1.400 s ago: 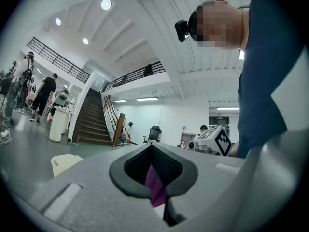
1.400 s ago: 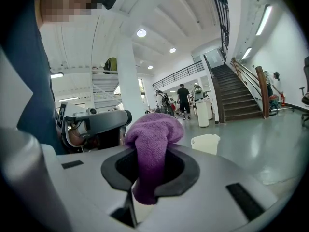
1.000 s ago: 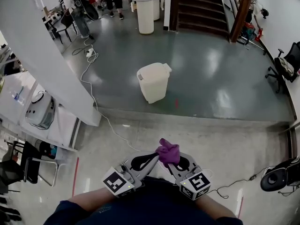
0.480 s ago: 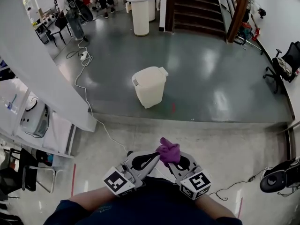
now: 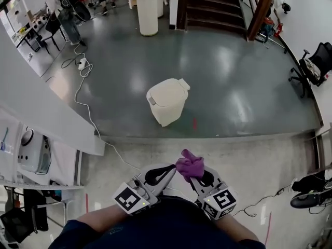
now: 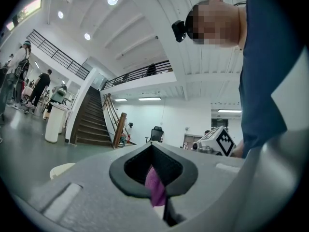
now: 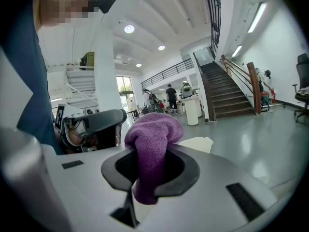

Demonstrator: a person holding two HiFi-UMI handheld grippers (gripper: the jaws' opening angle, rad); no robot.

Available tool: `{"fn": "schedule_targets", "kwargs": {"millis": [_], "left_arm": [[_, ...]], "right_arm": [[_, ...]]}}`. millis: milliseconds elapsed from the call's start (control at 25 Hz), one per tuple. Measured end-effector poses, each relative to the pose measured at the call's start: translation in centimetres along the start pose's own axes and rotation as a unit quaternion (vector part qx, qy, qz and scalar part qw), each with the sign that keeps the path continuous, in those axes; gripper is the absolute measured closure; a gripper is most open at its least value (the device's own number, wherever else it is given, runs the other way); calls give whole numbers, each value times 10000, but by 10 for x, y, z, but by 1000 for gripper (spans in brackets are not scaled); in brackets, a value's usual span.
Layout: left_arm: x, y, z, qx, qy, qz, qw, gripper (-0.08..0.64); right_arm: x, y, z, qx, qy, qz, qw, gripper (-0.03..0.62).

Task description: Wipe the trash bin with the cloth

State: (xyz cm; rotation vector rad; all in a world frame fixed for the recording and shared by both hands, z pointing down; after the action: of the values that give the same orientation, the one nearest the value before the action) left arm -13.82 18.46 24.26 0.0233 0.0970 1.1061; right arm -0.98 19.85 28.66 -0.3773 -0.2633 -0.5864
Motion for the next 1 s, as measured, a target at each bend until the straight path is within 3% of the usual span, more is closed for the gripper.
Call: {"fn": "schedule_targets", "kwargs": {"millis": [280,600,1000], "left_arm": [[-92,1,-1,-29,7,186,9998,572],[-132,-27,-3,-71,-47,204,9998,572],[-188,-114,31,-492,-238,-191,9983,572]], "right_arm": [[9,-73,-31,141,-33,393,9991,515],[37,-108,-43,90,-51,336,9994,515],[138,-151,-59,-186,-151,130,9996,515]]}}
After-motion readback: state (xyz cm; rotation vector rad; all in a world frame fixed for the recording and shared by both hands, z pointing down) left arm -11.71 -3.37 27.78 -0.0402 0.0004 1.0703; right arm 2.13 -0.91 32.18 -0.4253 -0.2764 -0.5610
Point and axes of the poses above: the fingertips, and each gripper's own axes: y backward along the fingers, x to its right, z out of its underside, the point moved 5 cm from there along y, backward along the fingers, and after that the axes turned 8 degrees about -y, right-handed, at the moved point
